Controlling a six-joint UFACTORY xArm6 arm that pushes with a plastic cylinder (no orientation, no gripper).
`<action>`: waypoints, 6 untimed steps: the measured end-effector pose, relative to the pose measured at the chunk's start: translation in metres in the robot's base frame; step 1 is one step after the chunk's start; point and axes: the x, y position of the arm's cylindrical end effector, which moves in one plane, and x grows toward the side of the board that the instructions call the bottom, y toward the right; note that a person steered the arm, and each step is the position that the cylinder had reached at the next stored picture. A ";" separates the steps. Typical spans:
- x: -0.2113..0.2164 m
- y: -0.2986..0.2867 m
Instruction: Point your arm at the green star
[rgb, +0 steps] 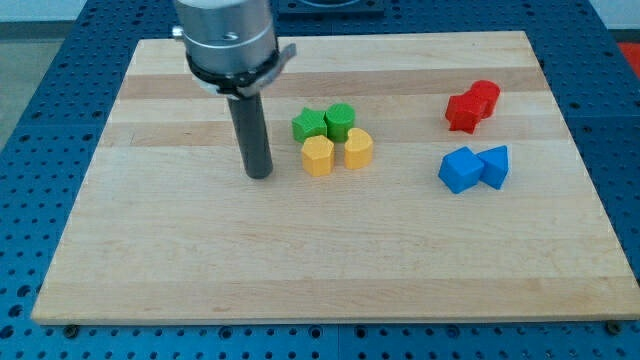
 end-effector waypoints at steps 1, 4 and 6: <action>-0.038 -0.005; -0.075 0.039; -0.072 0.047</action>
